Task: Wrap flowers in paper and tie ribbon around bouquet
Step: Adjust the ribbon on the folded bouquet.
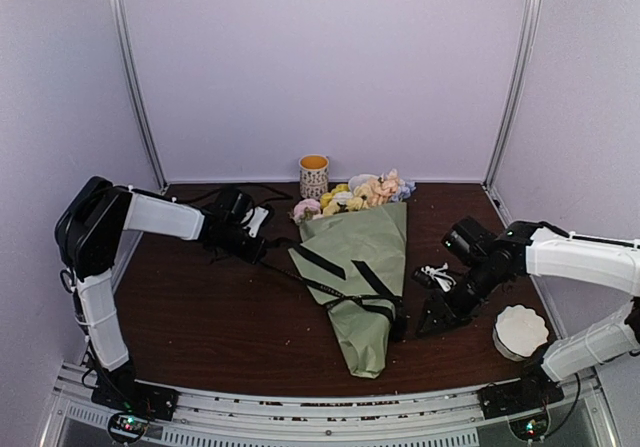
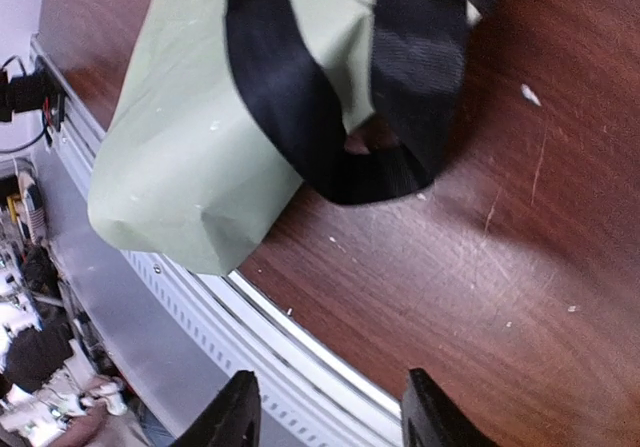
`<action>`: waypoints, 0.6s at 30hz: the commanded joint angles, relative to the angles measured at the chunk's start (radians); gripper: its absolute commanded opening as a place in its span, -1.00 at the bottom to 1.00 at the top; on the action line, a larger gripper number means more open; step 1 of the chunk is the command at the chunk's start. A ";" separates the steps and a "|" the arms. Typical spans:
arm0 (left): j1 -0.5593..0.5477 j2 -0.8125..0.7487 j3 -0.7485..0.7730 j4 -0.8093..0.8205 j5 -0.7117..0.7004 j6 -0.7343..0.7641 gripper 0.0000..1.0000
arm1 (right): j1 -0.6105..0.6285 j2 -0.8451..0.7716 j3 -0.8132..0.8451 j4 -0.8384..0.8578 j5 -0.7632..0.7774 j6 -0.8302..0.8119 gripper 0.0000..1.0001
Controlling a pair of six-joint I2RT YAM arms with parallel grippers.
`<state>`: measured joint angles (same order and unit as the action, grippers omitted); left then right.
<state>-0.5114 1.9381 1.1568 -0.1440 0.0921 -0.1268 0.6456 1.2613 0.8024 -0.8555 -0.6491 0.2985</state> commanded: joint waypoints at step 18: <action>0.000 -0.077 -0.049 0.085 0.068 -0.001 -1.00 | -0.027 0.147 -0.221 0.820 0.029 0.294 0.06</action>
<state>-0.5114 1.9011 1.1198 -0.1013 0.1413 -0.1265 0.6212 1.3434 0.6186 -0.2398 -0.5758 0.5316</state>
